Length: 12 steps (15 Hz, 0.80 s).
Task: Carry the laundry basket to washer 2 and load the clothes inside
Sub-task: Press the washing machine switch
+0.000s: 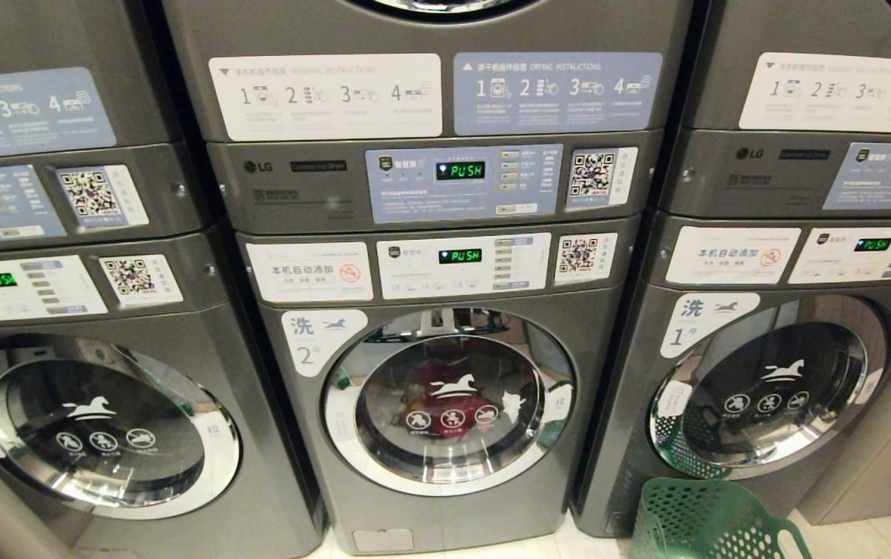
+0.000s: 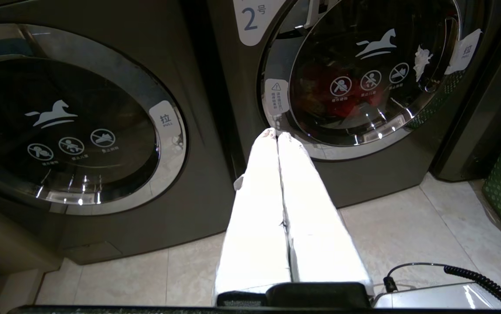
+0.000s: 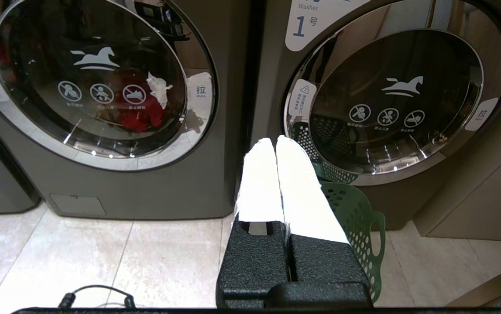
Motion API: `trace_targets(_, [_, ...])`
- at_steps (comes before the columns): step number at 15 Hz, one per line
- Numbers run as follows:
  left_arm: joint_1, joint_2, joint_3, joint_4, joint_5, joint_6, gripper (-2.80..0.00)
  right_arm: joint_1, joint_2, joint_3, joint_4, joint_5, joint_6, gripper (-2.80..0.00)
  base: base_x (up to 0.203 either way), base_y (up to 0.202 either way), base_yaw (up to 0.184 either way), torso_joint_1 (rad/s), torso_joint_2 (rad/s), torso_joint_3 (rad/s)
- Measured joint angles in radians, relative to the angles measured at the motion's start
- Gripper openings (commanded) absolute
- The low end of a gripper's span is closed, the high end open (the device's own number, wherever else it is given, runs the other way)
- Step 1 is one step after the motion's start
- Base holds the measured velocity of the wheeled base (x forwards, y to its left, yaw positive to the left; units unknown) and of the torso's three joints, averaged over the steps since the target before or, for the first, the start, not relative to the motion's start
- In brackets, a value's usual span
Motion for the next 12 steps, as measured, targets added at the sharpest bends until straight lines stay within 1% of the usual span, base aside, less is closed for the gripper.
trace_targets(1, [0.000,0.000,0.000,0.000,-0.002,0.004,-2.80,0.000,0.000,0.000,0.001,0.004,-0.002,-2.80,0.000,0.000,0.000,0.000,0.00,0.000])
trace_targets(2, [0.000,0.000,0.000,0.000,-0.004,0.007,-2.80,0.000,0.000,-0.002,0.004,0.014,-0.027,-2.80,0.000,0.000,0.000,0.000,0.00,0.000])
trace_targets(3, [0.000,0.000,0.000,0.000,-0.006,0.010,-2.80,0.000,0.000,-0.005,0.002,0.029,-0.073,-2.80,0.000,0.000,0.000,0.000,0.00,0.000])
trace_targets(4, [0.000,0.000,0.000,0.000,-0.006,0.010,-2.80,0.000,0.000,-0.019,0.003,0.057,-0.144,-2.80,0.000,0.000,0.000,0.000,0.00,0.000])
trace_targets(5, [0.000,0.000,0.000,0.000,-0.006,0.010,-2.80,-0.001,0.006,-0.068,-0.012,0.100,-0.191,-2.80,0.000,0.000,0.000,0.000,0.00,0.000])
trace_targets(7, [0.000,0.000,0.000,0.000,-0.008,0.012,-2.80,-0.001,0.064,-0.155,-0.018,0.205,-0.213,-2.80,0.000,0.000,0.000,0.000,0.00,0.000])
trace_targets(9, [0.000,0.000,0.000,0.000,-0.008,0.011,-2.80,-0.001,0.212,-0.241,-0.044,0.289,-0.224,-2.80,0.000,0.000,0.000,0.000,0.00,0.000])
trace_targets(12, [0.000,0.000,0.000,0.000,-0.004,0.003,-2.80,-0.001,0.539,-0.386,-0.161,0.353,-0.245,-2.80,0.000,0.000,0.000,0.000,0.00,0.000])
